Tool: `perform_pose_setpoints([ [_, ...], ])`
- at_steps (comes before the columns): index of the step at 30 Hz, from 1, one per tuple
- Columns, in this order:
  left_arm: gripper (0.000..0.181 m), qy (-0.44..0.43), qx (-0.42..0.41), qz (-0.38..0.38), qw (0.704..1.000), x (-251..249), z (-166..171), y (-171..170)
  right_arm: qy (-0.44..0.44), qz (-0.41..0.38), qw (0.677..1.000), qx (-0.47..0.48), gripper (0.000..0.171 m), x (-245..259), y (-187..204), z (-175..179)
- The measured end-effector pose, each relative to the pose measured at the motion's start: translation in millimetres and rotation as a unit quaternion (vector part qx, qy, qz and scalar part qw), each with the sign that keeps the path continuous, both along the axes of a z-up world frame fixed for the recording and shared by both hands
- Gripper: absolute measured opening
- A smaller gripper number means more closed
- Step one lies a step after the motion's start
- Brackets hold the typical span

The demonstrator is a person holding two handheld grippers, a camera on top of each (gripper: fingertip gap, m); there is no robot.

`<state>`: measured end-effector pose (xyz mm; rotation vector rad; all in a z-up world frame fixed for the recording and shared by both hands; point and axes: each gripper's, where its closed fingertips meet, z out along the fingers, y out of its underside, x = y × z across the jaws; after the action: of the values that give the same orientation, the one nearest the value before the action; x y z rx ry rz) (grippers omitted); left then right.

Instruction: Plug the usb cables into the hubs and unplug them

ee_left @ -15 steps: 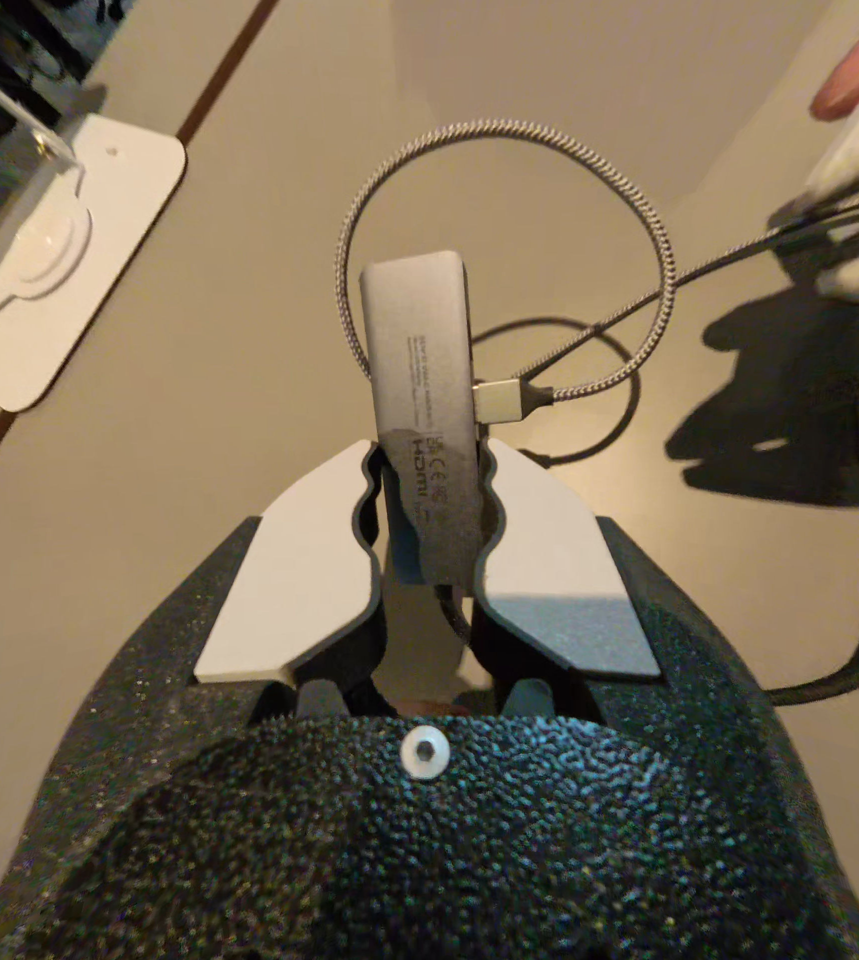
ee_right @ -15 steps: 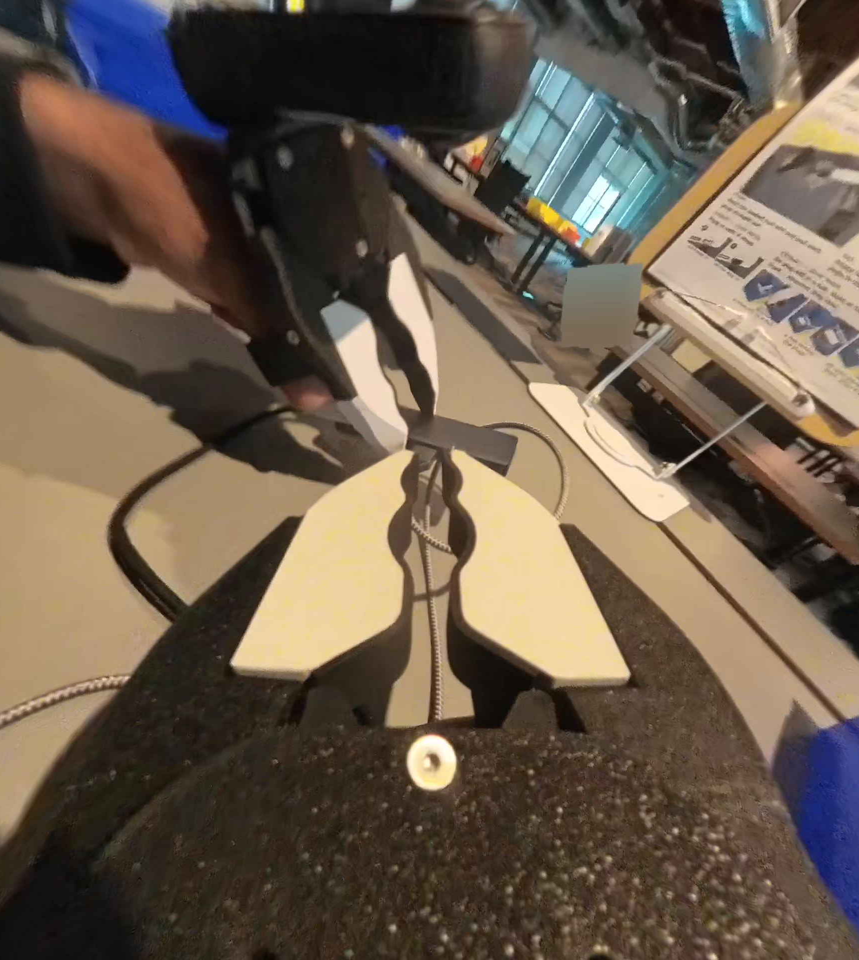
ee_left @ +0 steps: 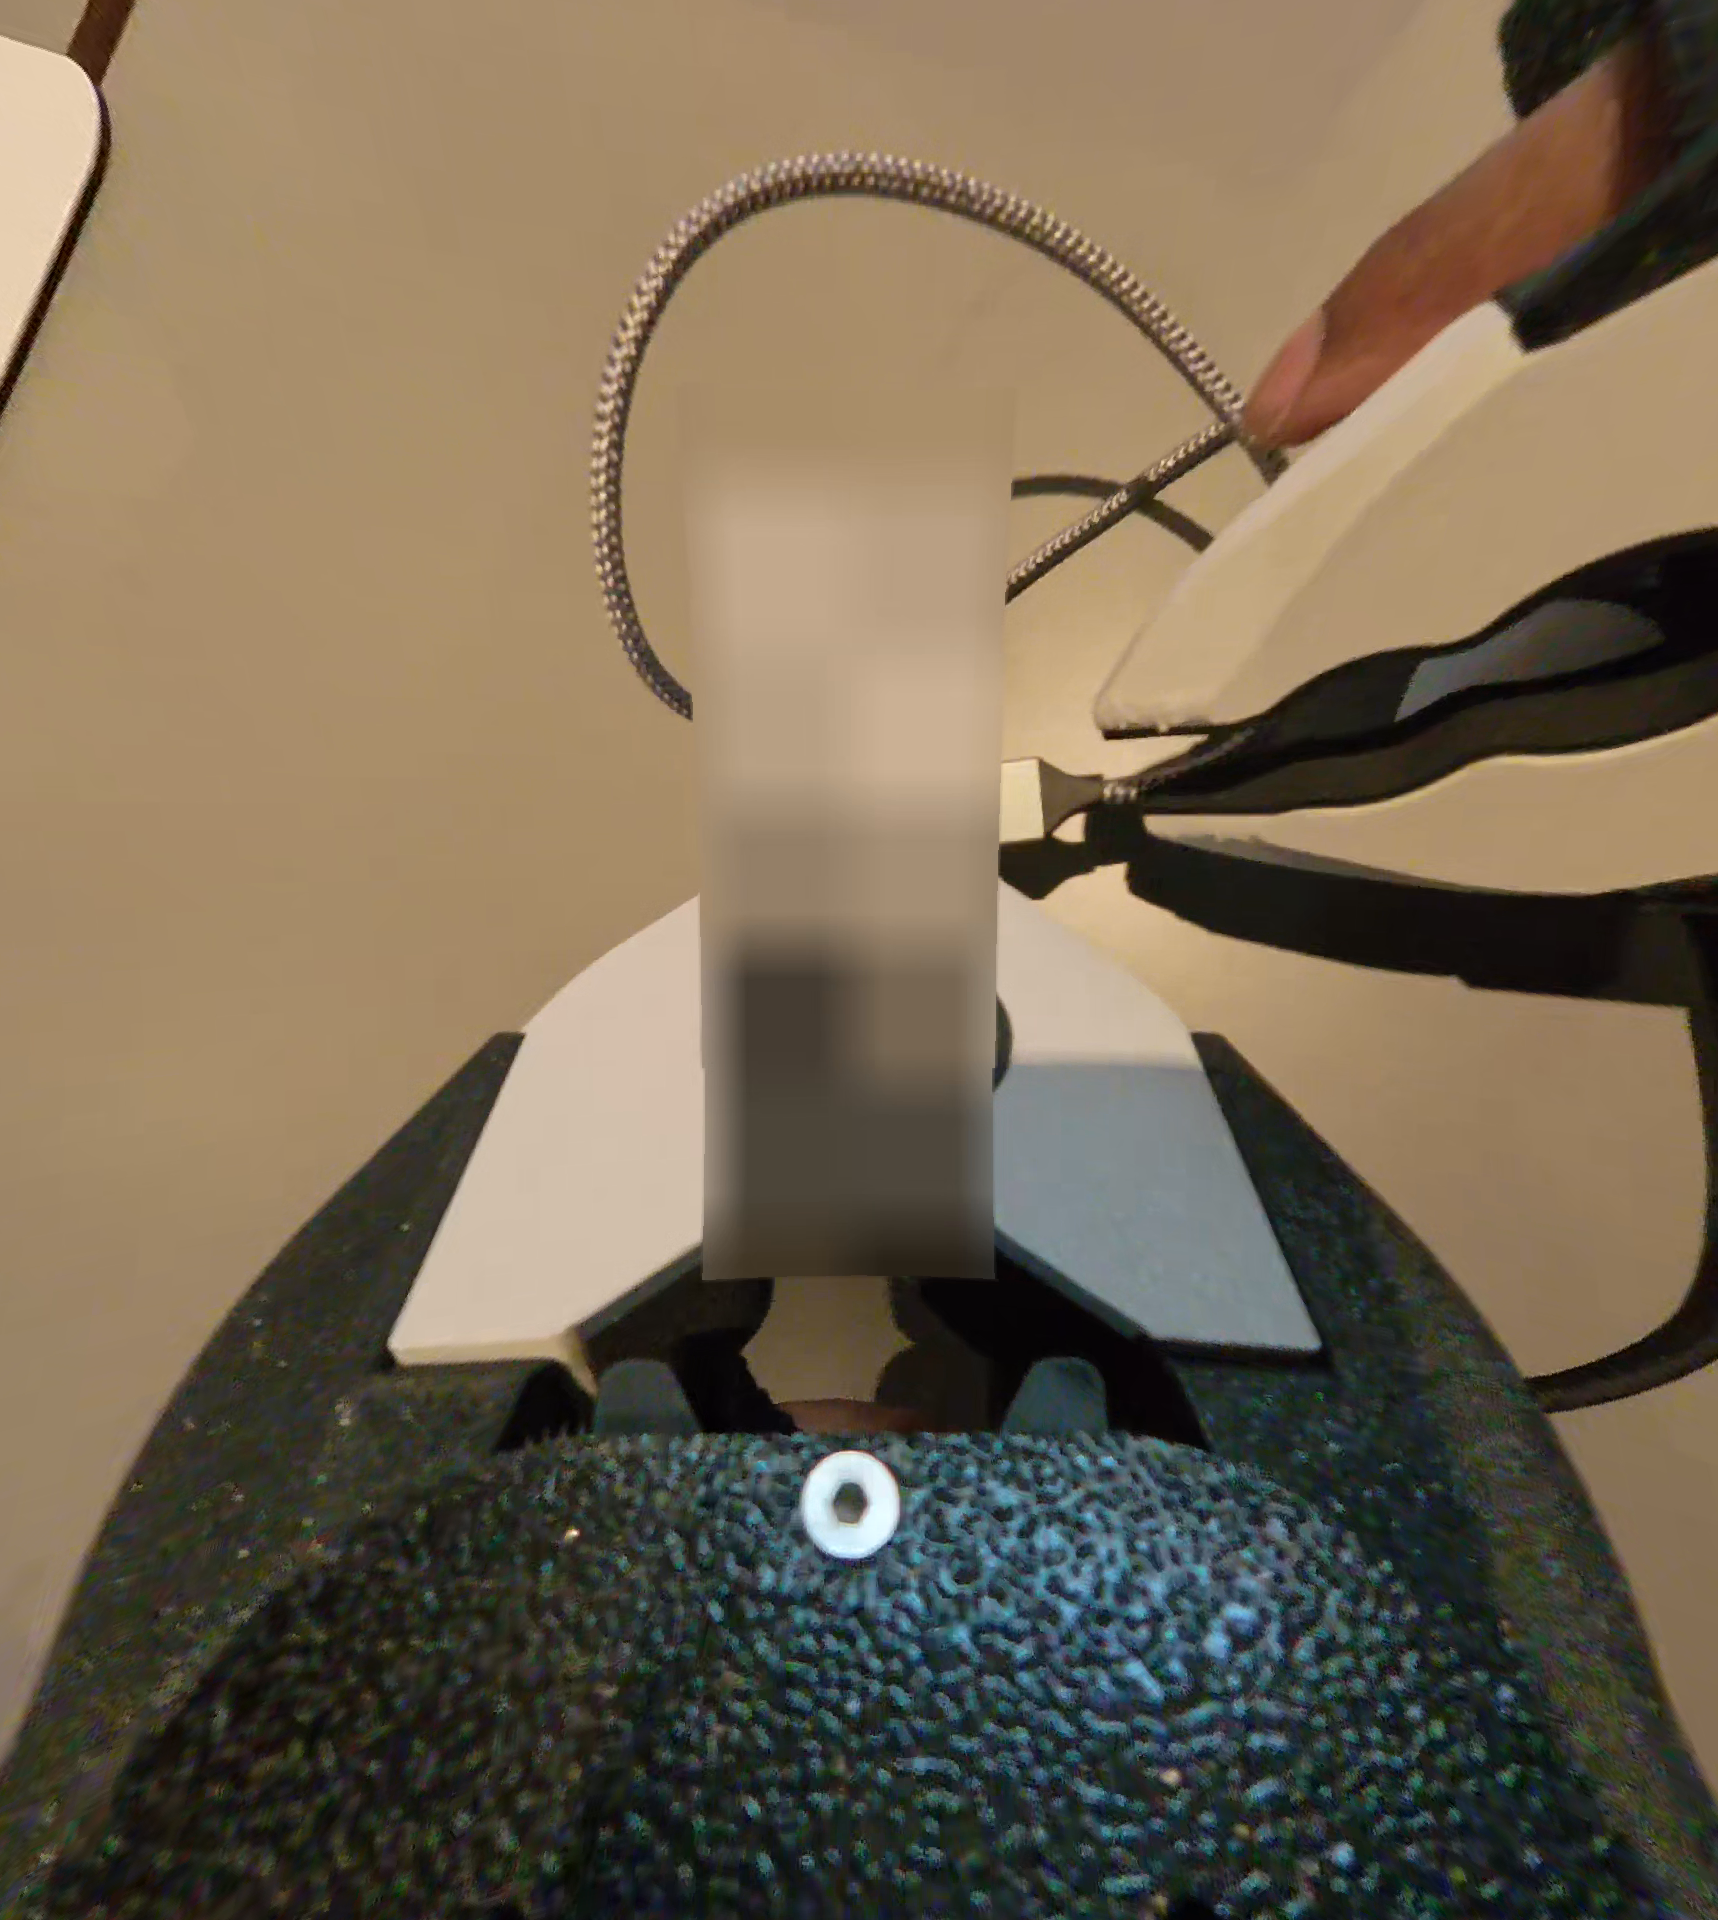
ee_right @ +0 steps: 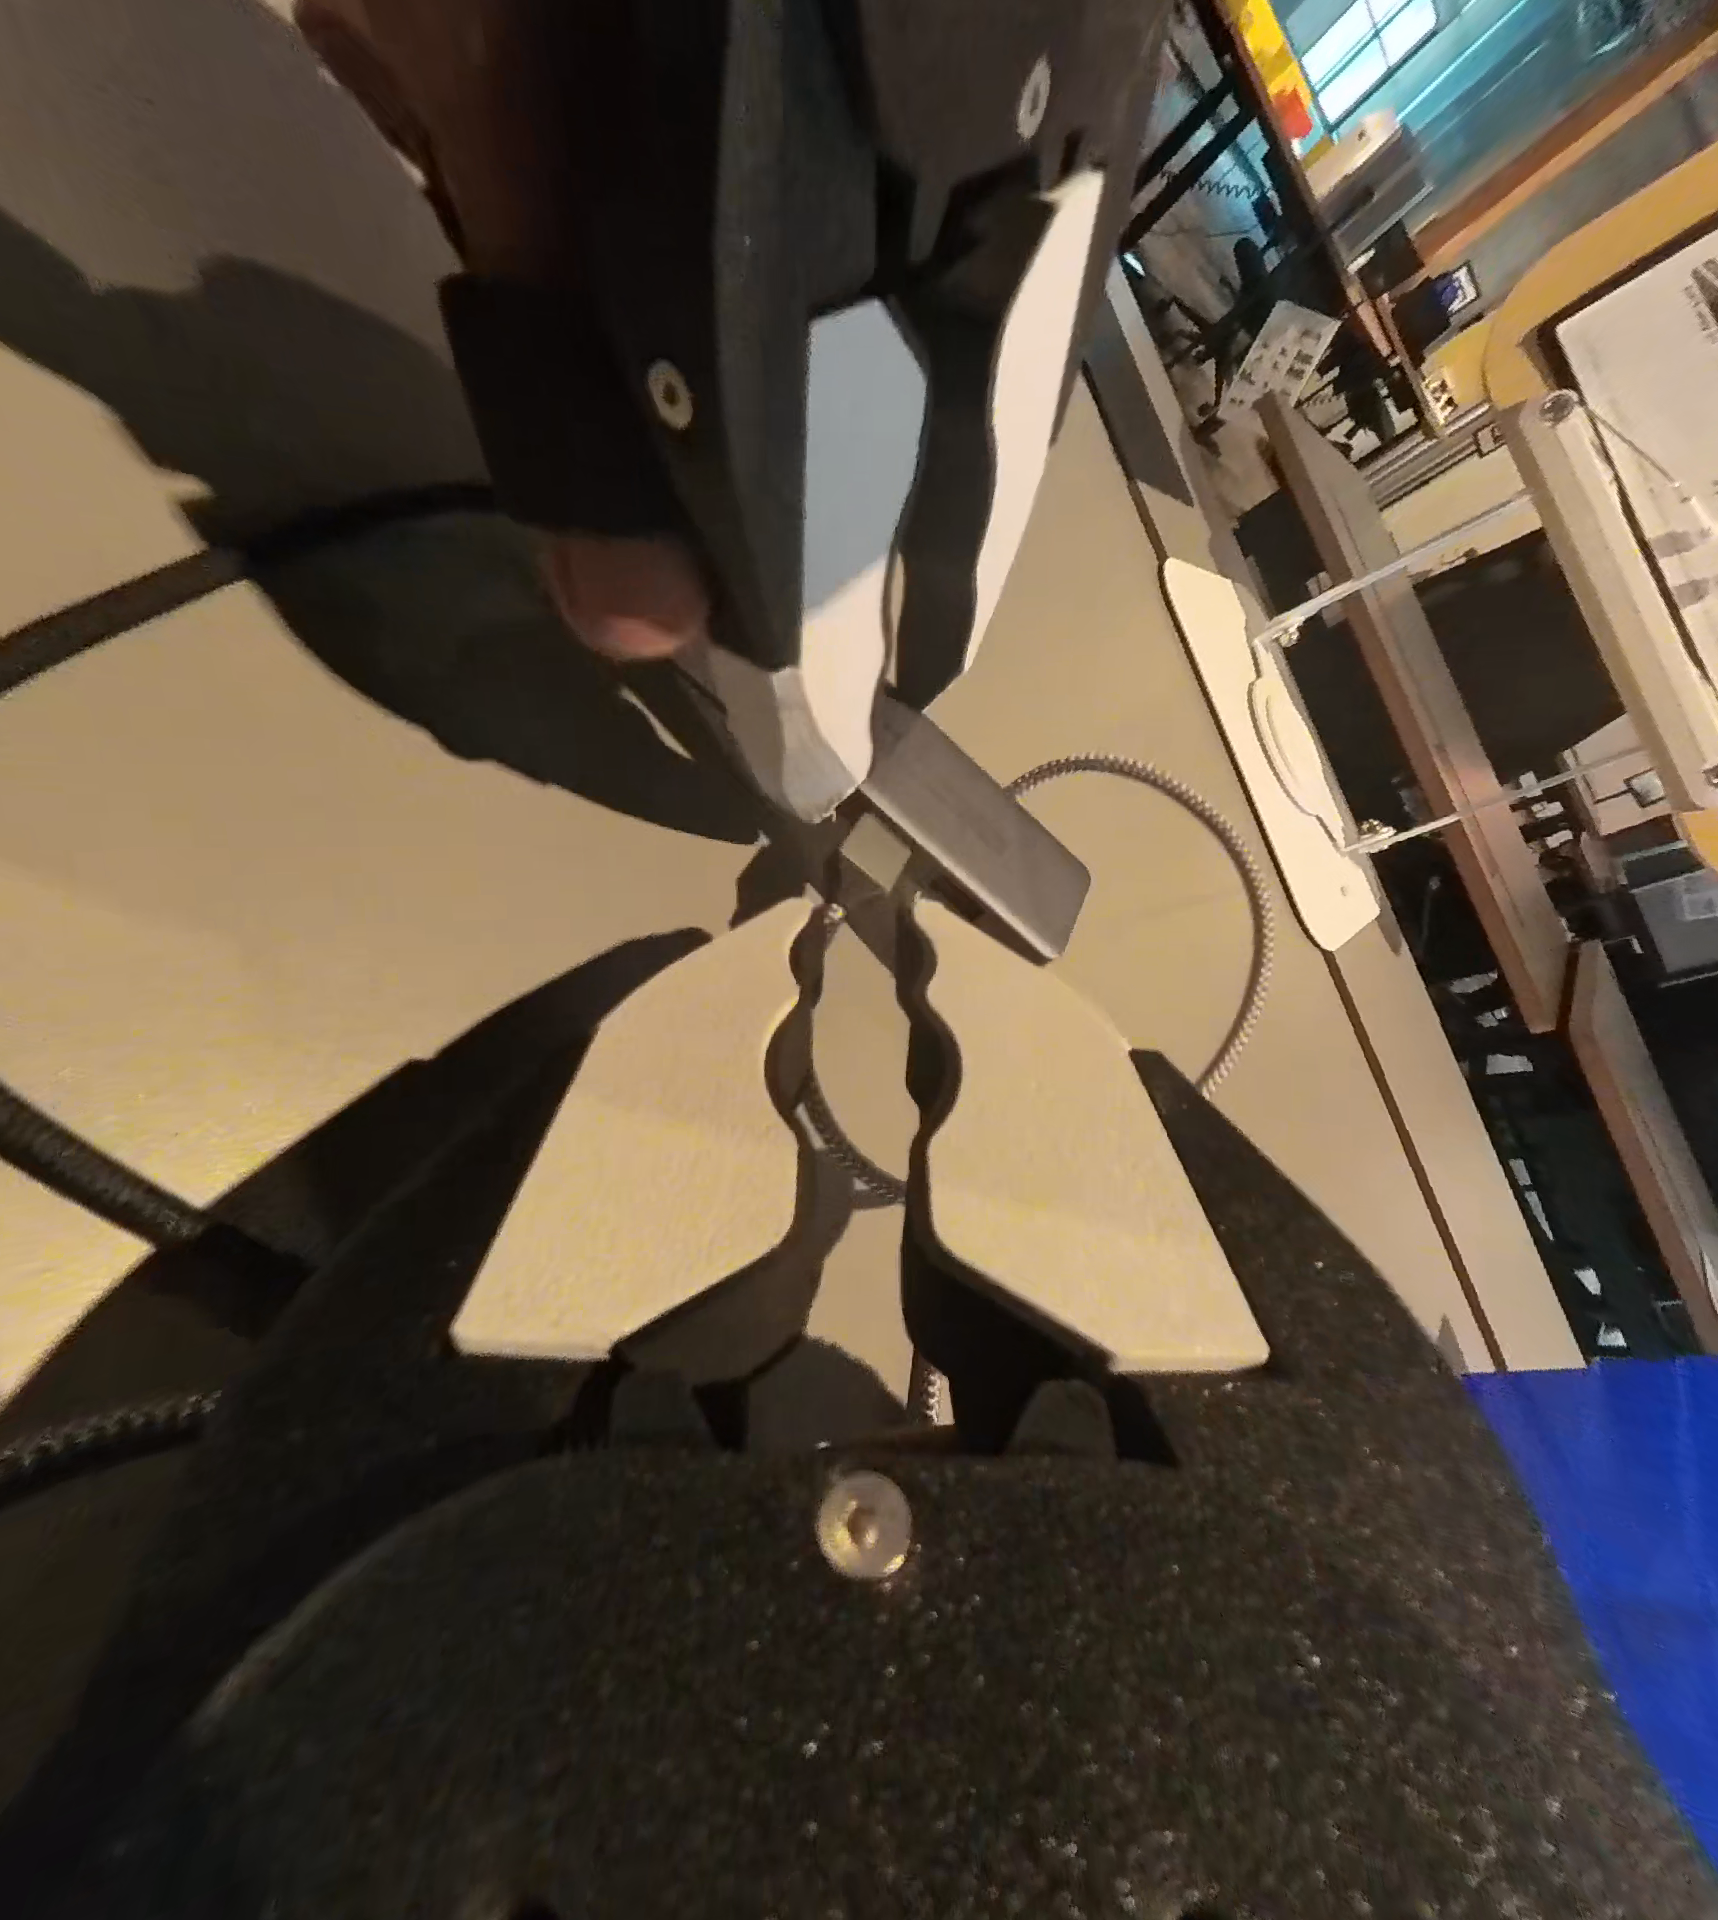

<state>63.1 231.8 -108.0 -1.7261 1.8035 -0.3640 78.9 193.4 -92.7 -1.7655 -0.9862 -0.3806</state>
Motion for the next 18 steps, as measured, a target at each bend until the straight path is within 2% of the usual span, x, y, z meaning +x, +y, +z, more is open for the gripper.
perform_pose_setpoints([
  [13, 0.035, -0.018, -0.041, 0.022, 0.999, 2, -2, -5, -0.015, -0.016, 0.999, -0.037, 0.013, 2, -2, -11],
  [18, 0.035, -0.008, -0.033, 0.017, 0.999, 2, -5, -6, -0.035, -0.021, 0.998, -0.048, 0.007, 4, -4, -17],
])
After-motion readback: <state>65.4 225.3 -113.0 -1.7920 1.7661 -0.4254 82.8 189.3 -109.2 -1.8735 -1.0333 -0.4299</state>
